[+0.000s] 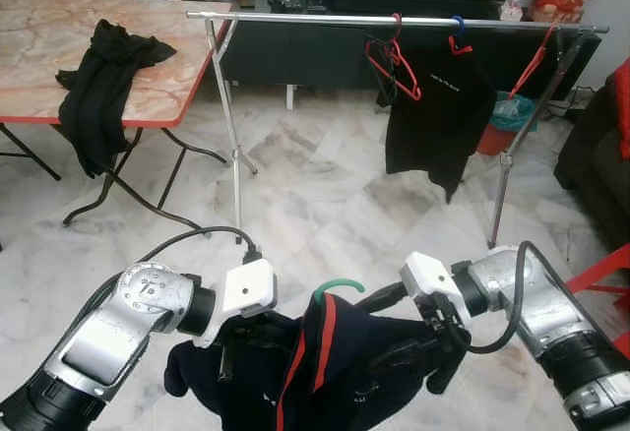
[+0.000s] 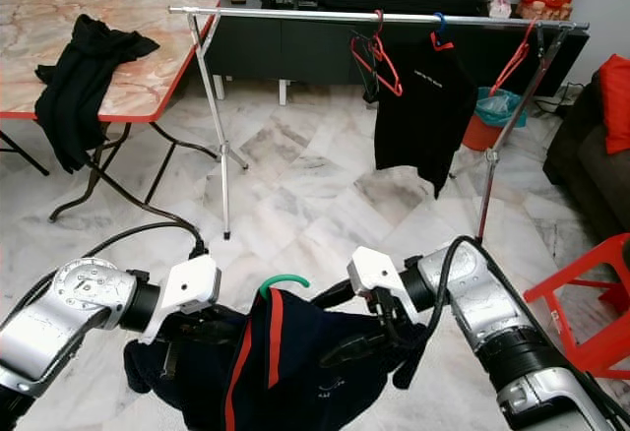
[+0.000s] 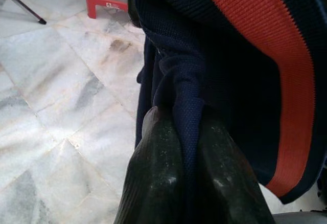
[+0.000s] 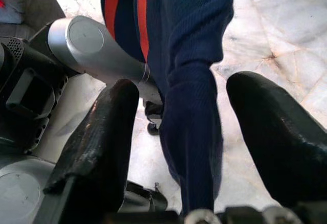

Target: Hang hanger

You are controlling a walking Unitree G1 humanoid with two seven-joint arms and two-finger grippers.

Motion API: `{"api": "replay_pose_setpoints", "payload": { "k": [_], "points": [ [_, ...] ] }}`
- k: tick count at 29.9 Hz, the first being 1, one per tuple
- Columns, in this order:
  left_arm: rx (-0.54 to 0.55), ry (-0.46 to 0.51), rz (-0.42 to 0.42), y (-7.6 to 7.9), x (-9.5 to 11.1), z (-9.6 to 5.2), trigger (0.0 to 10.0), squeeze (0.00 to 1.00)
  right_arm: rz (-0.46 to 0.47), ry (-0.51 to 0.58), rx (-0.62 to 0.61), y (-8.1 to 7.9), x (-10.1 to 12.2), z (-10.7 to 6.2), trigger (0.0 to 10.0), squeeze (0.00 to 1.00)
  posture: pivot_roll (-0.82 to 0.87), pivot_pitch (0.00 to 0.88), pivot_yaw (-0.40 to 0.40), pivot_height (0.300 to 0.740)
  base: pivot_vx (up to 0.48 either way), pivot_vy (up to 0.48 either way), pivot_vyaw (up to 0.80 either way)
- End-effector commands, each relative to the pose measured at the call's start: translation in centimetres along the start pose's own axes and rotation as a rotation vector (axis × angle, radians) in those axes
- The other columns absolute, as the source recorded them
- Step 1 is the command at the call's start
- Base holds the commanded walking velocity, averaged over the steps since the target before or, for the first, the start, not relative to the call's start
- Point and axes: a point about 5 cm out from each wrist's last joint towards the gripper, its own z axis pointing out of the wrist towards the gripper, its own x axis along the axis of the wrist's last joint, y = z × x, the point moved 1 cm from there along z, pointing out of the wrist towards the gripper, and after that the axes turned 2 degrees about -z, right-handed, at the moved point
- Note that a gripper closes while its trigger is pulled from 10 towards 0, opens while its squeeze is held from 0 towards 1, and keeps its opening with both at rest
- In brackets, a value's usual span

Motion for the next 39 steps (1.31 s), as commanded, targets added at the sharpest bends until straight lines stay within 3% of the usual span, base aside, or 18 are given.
{"api": "replay_pose_setpoints", "payload": {
  "k": [1,10,39],
  "points": [
    [-0.007,0.049,0.056,-0.07,1.78,-0.19,10.0,0.00,0.008,-0.015,0.001,-0.24,-0.50,0.18,0.0,0.00,0.05,0.000,-0.070,0.740,0.000,0.000,0.00],
    [-0.019,0.064,0.059,0.07,2.00,0.07,10.0,0.00,0.002,-0.033,-0.043,0.14,-0.80,0.11,0.0,0.00,0.05,0.000,-0.076,0.740,0.000,0.000,0.00],
    [-0.034,0.099,0.066,0.20,2.57,0.79,10.0,0.00,-0.007,0.025,-0.010,-0.23,-0.47,0.69,0.0,0.00,0.05,0.000,-0.082,0.740,0.000,0.000,0.00]
  ]
}}
